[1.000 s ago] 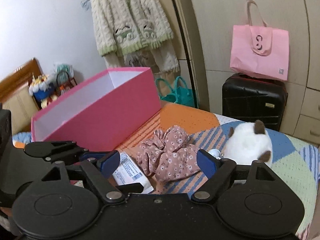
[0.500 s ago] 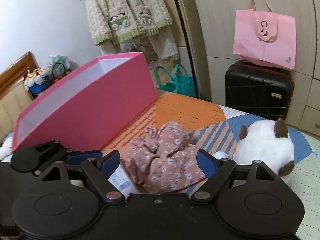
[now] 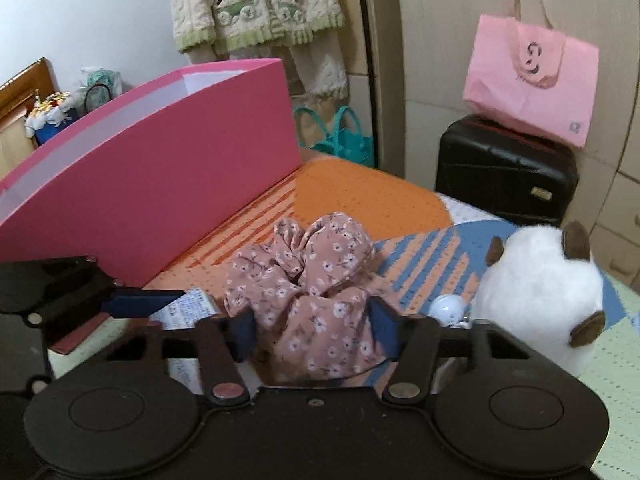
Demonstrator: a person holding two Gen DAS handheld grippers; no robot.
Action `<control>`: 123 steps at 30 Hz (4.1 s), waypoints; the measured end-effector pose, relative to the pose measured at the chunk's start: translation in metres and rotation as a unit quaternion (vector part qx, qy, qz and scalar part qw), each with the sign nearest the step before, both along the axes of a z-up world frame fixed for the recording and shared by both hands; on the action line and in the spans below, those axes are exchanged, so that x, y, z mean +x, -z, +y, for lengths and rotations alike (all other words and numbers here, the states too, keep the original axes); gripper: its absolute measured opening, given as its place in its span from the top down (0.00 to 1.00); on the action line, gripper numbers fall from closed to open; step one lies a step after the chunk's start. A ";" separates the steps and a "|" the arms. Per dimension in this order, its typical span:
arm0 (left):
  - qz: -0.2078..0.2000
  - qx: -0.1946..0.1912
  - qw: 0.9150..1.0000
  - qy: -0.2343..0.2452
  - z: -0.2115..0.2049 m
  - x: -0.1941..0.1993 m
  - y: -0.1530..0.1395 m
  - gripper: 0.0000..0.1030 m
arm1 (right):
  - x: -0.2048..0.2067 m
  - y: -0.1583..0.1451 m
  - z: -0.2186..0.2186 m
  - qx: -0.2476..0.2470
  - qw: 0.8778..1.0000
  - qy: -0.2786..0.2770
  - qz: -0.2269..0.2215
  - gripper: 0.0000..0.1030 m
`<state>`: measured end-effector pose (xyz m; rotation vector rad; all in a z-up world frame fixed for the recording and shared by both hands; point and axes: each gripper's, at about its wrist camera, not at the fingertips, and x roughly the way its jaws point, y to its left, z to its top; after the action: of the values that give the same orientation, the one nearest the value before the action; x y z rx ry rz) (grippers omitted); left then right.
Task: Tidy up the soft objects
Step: 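Reach the left tool to the white wipes pack while the right tool reaches the pink floral scrunchie, then close the left tool on the wipes pack while the right tool grips the scrunchie, then carry the wipes pack and scrunchie together over the pink shoebox, then open the left tool and right tool to drop both items in the box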
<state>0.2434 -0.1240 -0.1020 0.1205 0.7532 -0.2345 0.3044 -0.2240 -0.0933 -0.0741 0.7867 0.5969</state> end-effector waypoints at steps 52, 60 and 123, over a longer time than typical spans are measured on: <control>0.122 -0.111 0.973 0.164 0.064 -0.087 -0.054 0.23 | -0.199 -0.025 -0.017 0.058 0.984 0.157 -0.062 0.77; 0.129 -0.082 0.971 0.182 0.096 -0.105 -0.065 0.23 | -0.213 -0.054 -0.005 0.050 0.988 0.143 -0.037 0.77; -0.023 0.019 1.000 0.006 0.231 0.000 -0.088 0.21 | -0.010 -0.079 0.185 0.035 0.998 -0.054 0.005 0.59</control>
<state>0.2432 0.1069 -0.0139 0.1663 0.7109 -0.2283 0.2946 -0.0391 -0.0139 -0.0496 0.7745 0.7267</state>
